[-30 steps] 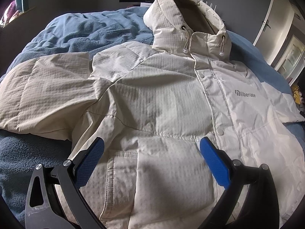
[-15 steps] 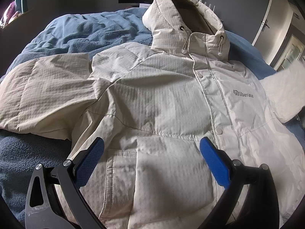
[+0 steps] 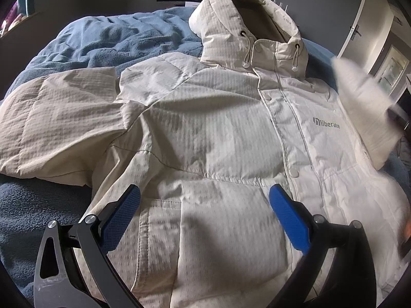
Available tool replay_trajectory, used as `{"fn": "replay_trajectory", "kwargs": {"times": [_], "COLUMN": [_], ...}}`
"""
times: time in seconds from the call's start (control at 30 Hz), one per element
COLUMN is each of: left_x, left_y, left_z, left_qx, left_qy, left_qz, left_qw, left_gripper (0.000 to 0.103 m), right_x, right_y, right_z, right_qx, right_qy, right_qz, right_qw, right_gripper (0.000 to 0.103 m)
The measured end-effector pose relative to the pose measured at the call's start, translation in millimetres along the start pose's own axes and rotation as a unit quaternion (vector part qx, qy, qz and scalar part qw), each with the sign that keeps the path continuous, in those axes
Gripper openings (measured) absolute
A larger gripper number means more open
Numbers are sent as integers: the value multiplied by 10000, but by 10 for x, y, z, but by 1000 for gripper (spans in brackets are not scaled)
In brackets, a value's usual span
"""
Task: Fold large clothes
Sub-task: 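Carry the held sleeve across the jacket chest with the right tool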
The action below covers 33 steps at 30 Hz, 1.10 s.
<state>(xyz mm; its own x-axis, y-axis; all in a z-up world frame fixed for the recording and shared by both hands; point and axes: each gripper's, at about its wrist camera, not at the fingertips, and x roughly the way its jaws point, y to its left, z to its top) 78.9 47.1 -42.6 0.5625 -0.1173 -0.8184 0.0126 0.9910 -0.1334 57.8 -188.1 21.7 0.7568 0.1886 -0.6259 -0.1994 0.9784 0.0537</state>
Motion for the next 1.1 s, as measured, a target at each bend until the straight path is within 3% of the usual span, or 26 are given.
{"fn": "replay_trajectory", "kwargs": {"times": [0.17,0.43,0.57,0.6,0.63,0.7,0.9,1.1], "left_x": [72,134,139,126,110,32,-277,-393], "left_y": [-19,-53,-99,-116,-132,-191,-598,-1418], "left_z": [-13,-50,-74,-80,-82,-79,118,370], "left_qx": [64,169,271,308,341,457,924,1577], "left_qy": [98,195,195,164,132,-7,-300,-371], "left_qz": [-36,-89,-74,-51,-40,31,-150,-454], "left_qw": [9999,9996,9994,9994,9993,9989,9952,9857], "left_gripper": [97,96,96,96,96,96,96,96], "right_x": [401,800,759,720,623,470,-30,-346], "right_y": [176,5,-89,-85,-89,-116,-749,-1594], "right_z": [-294,-562,-585,-579,-570,-555,-466,-427], "right_qx": [-186,440,649,606,551,472,1127,2040], "right_qy": [817,1751,1735,1748,1731,1664,1143,406], "right_qz": [384,1002,1129,1126,1175,1228,1161,309], "right_qw": [9957,9785,9762,9763,9763,9772,9802,9776], "right_gripper": [15,16,21,31,47,65,65,65]}}
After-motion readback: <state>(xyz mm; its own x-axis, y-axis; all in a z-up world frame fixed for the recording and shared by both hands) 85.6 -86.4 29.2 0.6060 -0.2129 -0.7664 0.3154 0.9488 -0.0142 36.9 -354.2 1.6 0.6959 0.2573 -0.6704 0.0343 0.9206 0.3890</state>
